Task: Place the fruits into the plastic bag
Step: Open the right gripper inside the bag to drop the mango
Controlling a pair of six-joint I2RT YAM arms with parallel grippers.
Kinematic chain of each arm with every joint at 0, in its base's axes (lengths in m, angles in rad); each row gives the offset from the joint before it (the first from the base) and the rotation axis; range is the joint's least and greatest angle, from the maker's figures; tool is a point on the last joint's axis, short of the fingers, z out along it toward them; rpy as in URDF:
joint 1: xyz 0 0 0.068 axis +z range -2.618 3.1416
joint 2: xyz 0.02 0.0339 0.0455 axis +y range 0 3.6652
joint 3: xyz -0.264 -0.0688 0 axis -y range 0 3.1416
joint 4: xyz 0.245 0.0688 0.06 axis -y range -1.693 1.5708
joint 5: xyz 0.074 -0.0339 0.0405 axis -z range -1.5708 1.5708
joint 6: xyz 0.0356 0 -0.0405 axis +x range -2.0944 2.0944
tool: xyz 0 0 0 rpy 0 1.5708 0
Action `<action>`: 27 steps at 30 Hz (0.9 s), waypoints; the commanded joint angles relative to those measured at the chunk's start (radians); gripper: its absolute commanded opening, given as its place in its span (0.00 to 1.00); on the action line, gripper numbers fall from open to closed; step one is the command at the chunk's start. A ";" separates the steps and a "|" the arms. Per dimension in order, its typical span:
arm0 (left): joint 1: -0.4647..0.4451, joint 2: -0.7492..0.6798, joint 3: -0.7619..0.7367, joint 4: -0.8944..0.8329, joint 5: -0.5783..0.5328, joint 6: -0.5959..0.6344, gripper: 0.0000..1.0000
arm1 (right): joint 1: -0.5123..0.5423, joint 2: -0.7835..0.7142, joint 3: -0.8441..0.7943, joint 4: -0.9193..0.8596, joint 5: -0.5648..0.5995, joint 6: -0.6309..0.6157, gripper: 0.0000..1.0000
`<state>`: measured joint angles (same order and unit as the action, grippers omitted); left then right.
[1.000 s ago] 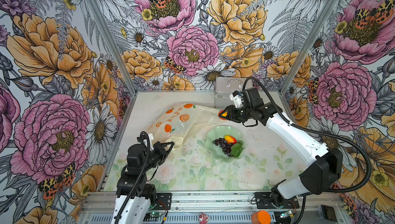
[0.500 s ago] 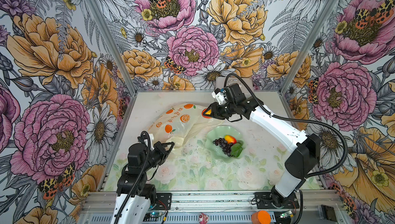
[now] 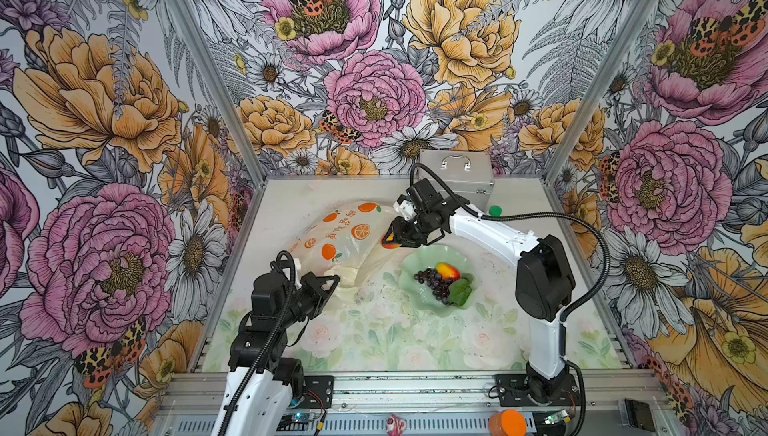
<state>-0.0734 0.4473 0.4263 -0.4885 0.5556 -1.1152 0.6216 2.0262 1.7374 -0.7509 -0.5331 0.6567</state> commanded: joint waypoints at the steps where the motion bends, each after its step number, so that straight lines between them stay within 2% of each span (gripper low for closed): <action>1: 0.009 0.019 0.021 0.039 0.022 0.030 0.00 | -0.002 0.056 0.069 0.007 -0.017 -0.017 0.29; 11: 0.010 0.071 0.040 0.059 0.031 0.043 0.00 | 0.004 0.191 0.208 0.008 -0.058 0.007 0.29; 20: 0.010 0.089 0.037 0.071 0.033 0.048 0.00 | 0.043 0.322 0.428 0.028 -0.145 0.069 0.31; 23: 0.010 0.090 0.034 0.074 0.032 0.048 0.00 | 0.063 0.373 0.511 0.028 -0.173 0.096 0.35; 27: 0.010 0.092 0.033 0.076 0.036 0.049 0.00 | 0.090 0.424 0.596 0.028 -0.198 0.120 0.50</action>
<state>-0.0734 0.5354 0.4404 -0.4381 0.5701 -1.0920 0.6930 2.4191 2.2780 -0.7380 -0.6876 0.7479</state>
